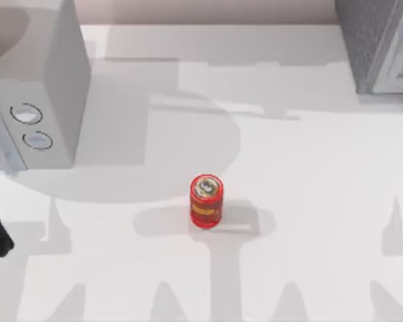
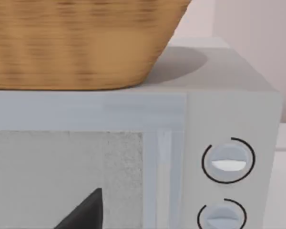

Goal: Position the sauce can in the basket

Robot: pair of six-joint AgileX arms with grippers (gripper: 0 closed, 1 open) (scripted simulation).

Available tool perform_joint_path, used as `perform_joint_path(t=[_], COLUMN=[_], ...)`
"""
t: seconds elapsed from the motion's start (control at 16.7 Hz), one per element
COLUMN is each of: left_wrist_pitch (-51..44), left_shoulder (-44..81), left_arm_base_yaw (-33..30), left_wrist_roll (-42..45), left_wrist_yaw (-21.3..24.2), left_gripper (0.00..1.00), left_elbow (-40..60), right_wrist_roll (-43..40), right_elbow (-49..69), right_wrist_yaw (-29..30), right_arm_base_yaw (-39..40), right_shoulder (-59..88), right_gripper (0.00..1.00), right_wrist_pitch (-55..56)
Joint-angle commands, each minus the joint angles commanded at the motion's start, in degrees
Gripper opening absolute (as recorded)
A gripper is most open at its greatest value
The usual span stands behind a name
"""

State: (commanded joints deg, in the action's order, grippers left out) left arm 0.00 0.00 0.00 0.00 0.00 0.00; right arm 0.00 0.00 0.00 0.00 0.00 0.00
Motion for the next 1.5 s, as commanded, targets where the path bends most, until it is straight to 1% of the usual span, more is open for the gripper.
perform_joint_path(t=[0.18,0.3,0.42,0.6,0.9,1.5], left_wrist_pitch=[0.42,2.55,6.33,14.59,33.05,74.71], left_shoulder=[0.53,3.28,8.34,19.55,44.84,103.05], left_arm_base_yaw=[-0.08,-0.41,-0.85,-1.68,-3.69,-8.85], left_wrist_roll=[0.11,0.62,1.47,3.07,5.5,5.94], left_wrist_yaw=[0.31,1.86,4.5,10.18,23.06,53.1], left_gripper=[1.0,1.0,1.0,1.0,1.0,1.0], left_elbow=[0.17,1.0,2.45,5.56,12.45,27.7], right_wrist_roll=[0.0,0.0,0.0,0.0,0.0,0.0], right_elbow=[0.0,0.0,0.0,0.0,0.0,0.0], right_wrist_yaw=[0.0,0.0,0.0,0.0,0.0,0.0], right_arm_base_yaw=[0.0,0.0,0.0,0.0,0.0,0.0], right_shoulder=[0.0,0.0,0.0,0.0,0.0,0.0], right_gripper=[1.0,1.0,1.0,1.0,1.0,1.0], right_wrist_pitch=[0.0,0.0,0.0,0.0,0.0,0.0])
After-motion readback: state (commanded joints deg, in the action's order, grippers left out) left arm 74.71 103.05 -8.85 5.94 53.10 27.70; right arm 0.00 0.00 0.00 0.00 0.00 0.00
